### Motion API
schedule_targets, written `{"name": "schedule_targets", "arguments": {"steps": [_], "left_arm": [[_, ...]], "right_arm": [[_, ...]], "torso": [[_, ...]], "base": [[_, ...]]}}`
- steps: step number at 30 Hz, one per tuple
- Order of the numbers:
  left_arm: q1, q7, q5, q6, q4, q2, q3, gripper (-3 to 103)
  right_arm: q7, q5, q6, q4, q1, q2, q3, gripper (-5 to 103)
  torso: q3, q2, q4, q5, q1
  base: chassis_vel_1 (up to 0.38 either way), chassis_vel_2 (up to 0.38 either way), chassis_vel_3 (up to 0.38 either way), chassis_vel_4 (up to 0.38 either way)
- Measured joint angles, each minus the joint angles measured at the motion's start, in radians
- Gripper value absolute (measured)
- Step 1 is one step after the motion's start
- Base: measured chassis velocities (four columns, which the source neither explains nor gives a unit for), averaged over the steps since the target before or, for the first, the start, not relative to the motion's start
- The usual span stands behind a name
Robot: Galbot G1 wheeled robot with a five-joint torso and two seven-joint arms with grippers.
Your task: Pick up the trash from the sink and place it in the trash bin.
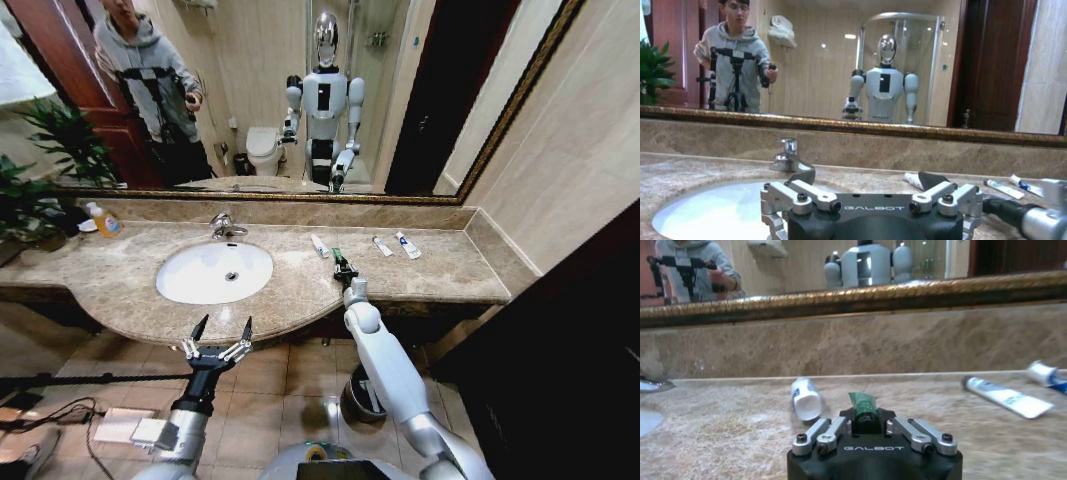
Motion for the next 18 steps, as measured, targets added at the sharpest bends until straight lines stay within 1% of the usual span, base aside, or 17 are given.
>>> {"name": "schedule_targets", "arguments": {"steps": [2, 3, 5, 6, 8, 9, 11, 12, 13, 16, 17, 18], "left_arm": [[0.000, 0.000, 0.000, 0.000, 0.000, 0.000, 0.000, 100], [0.000, 0.000, 0.000, 0.000, 0.000, 0.000, 0.000, 100], [0.000, 0.000, 0.000, 0.000, 0.000, 0.000, 0.000, 100], [0.000, 0.000, 0.000, 0.000, 0.000, 0.000, 0.000, 100], [0.000, 0.000, 0.000, 0.000, 0.000, 0.000, 0.000, 100], [0.000, 0.000, 0.000, 0.000, 0.000, 0.000, 0.000, 100], [0.000, 0.000, 0.000, 0.000, 0.000, 0.000, 0.000, 100], [0.000, 0.000, 0.000, 0.000, 0.000, 0.000, 0.000, 100], [0.000, 0.000, 0.000, 0.000, 0.000, 0.000, 0.000, 100], [0.000, 0.000, 0.000, 0.000, 0.000, 0.000, 0.000, 100], [0.000, 0.000, 0.000, 0.000, 0.000, 0.000, 0.000, 100], [0.000, 0.000, 0.000, 0.000, 0.000, 0.000, 0.000, 100]], "right_arm": [[-0.010, 0.025, -0.006, 0.078, -0.053, -0.031, 0.016, 21], [-0.010, 0.025, -0.006, 0.078, -0.053, -0.031, 0.016, 21], [-0.032, 0.051, 0.014, 0.164, -0.118, -0.067, 0.041, 21], [-0.032, 0.051, 0.014, 0.164, -0.118, -0.067, 0.041, 21], [-0.050, 0.067, 0.038, 0.245, -0.184, -0.096, 0.076, 21], [-0.050, 0.067, 0.038, 0.245, -0.184, -0.096, 0.076, 21], [-0.066, 0.073, 0.058, 0.340, -0.276, -0.119, 0.127, 21], [-0.073, 0.074, 0.065, 0.374, -0.317, -0.126, 0.144, 21], [-0.073, 0.074, 0.065, 0.374, -0.317, -0.126, 0.144, 21], [-0.096, 0.054, 0.111, 0.453, -0.446, -0.132, 0.190, 21], [-0.096, 0.054, 0.111, 0.453, -0.446, -0.132, 0.190, 21], [-0.097, 0.048, 0.123, 0.471, -0.483, -0.128, 0.202, 21]], "torso": [[0.000, 0.000, -0.0001, 0.0000, 0.000], [0.000, 0.000, -0.0001, 0.0000, 0.000], [0.000, 0.000, 0.0000, 0.0000, 0.000], [0.000, 0.000, 0.0000, 0.0000, 0.000], [0.000, 0.000, -0.0001, -0.0001, 0.000], [0.000, 0.000, -0.0001, -0.0001, 0.000], [0.000, 0.000, 0.0000, -0.0001, 0.000], [0.000, 0.000, -0.0003, -0.0002, 0.000], [0.000, 0.000, -0.0003, -0.0002, 0.000], [0.000, 0.000, -0.0001, 0.0000, 0.000], [0.000, 0.000, -0.0001, 0.0000, 0.000], [0.000, 0.000, -0.0001, 0.0000, 0.000]], "base": [[0.000, 0.000, 0.000, 0.000], [0.000, 0.000, 0.000, 0.000], [0.000, 0.000, 0.000, 0.000], [0.000, 0.000, 0.000, 0.000], [0.000, 0.000, 0.000, 0.000], [0.000, 0.000, 0.000, 0.000], [0.000, 0.000, 0.000, 0.000], [0.000, 0.000, 0.000, 0.000], [0.000, 0.000, 0.000, 0.000], [0.000, 0.000, 0.000, 0.000], [0.000, 0.000, 0.000, 0.000], [0.000, 0.000, 0.000, 0.000]]}}
